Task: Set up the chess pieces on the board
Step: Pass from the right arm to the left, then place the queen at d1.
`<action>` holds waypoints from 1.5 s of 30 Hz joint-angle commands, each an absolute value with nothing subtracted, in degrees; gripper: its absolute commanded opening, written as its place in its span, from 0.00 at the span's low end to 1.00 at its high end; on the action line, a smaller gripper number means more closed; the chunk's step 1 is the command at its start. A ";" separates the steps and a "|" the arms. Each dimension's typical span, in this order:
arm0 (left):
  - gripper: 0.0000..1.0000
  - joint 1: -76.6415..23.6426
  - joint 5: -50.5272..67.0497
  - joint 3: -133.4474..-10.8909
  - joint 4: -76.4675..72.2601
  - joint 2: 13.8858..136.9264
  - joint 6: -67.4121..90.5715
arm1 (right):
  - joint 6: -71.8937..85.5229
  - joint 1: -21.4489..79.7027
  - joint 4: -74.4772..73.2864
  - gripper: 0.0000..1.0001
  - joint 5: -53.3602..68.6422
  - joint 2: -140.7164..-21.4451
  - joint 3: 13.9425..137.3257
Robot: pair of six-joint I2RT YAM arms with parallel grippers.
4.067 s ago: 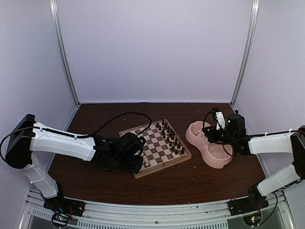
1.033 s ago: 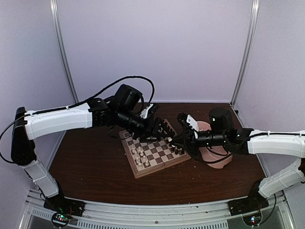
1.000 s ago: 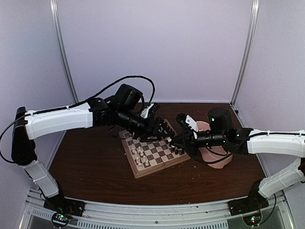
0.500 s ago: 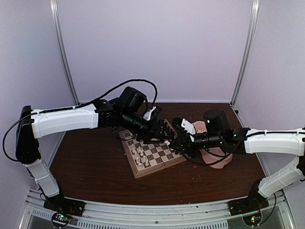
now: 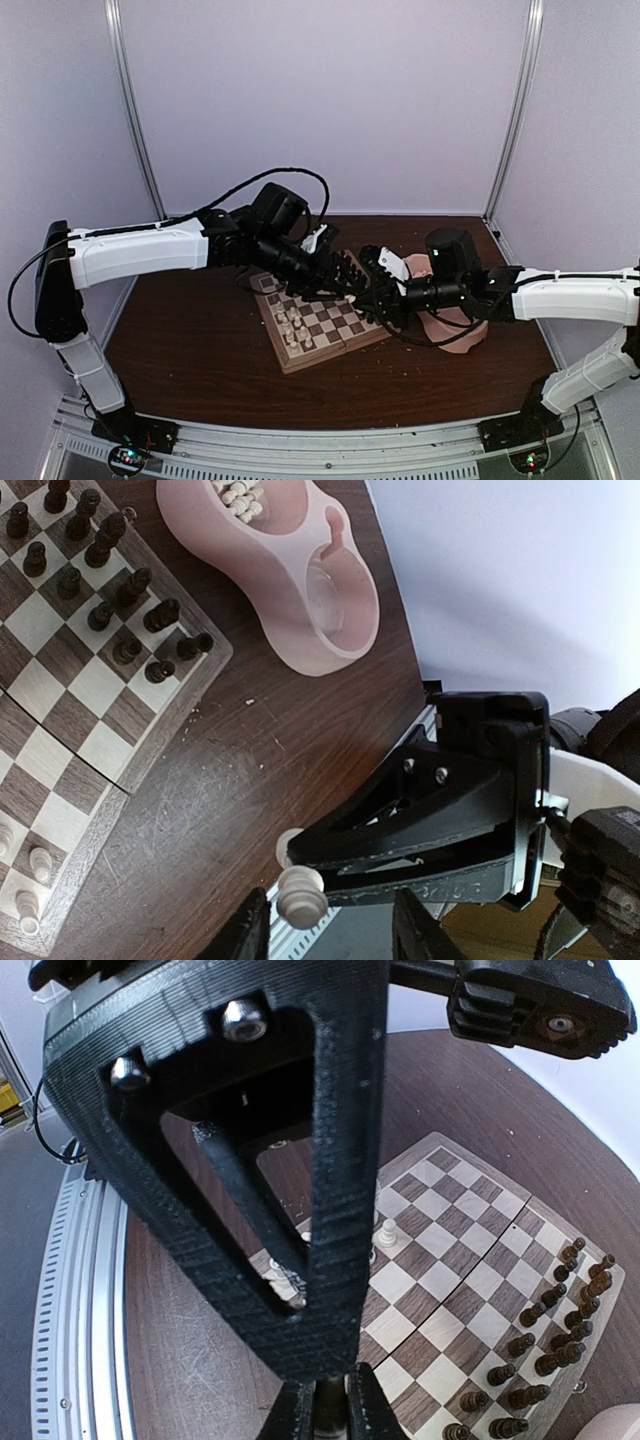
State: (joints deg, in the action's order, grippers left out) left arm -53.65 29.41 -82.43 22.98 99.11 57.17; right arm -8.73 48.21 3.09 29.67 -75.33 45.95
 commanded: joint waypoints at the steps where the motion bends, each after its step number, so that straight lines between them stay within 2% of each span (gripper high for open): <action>1: 0.41 -53.14 29.94 -83.43 21.79 100.06 57.20 | -9.11 48.69 3.15 0.04 28.92 -75.94 47.98; 6: 0.35 -53.17 30.45 -83.32 21.60 100.58 57.44 | -9.09 48.69 3.16 0.03 28.83 -76.20 48.33; 12: 0.39 -53.17 30.86 -82.99 21.72 101.07 57.57 | -8.95 48.78 3.58 0.03 28.83 -76.45 48.50; 16: 0.26 -53.17 31.00 -82.87 21.41 100.99 57.64 | -8.90 48.77 3.52 0.03 28.83 -76.57 48.56; 21: 0.19 -53.03 30.89 -82.75 21.25 100.88 57.60 | -8.96 48.73 3.43 0.03 28.61 -76.50 48.52; 23: 0.12 -52.97 30.70 -82.56 21.04 100.66 57.45 | -8.89 48.78 3.43 0.05 28.44 -76.47 48.52; 28: 0.07 -52.64 28.55 -82.44 22.76 99.51 56.02 | -8.41 48.79 4.05 0.20 27.53 -75.68 47.93; 32: 0.07 -51.53 24.43 -83.40 28.64 97.33 51.89 | -7.23 48.71 6.30 0.42 26.23 -73.18 45.88; 38: 0.07 -48.15 17.77 -82.96 37.16 91.58 46.61 | -7.11 47.99 5.02 0.53 19.53 -68.45 42.72; 42: 0.07 -44.96 15.37 -80.01 39.44 87.94 45.05 | -3.64 45.81 6.92 0.71 13.74 -63.67 38.68; 45: 0.07 -43.31 11.43 -78.96 42.27 85.65 43.05 | -1.33 43.89 7.84 0.82 8.44 -60.31 35.73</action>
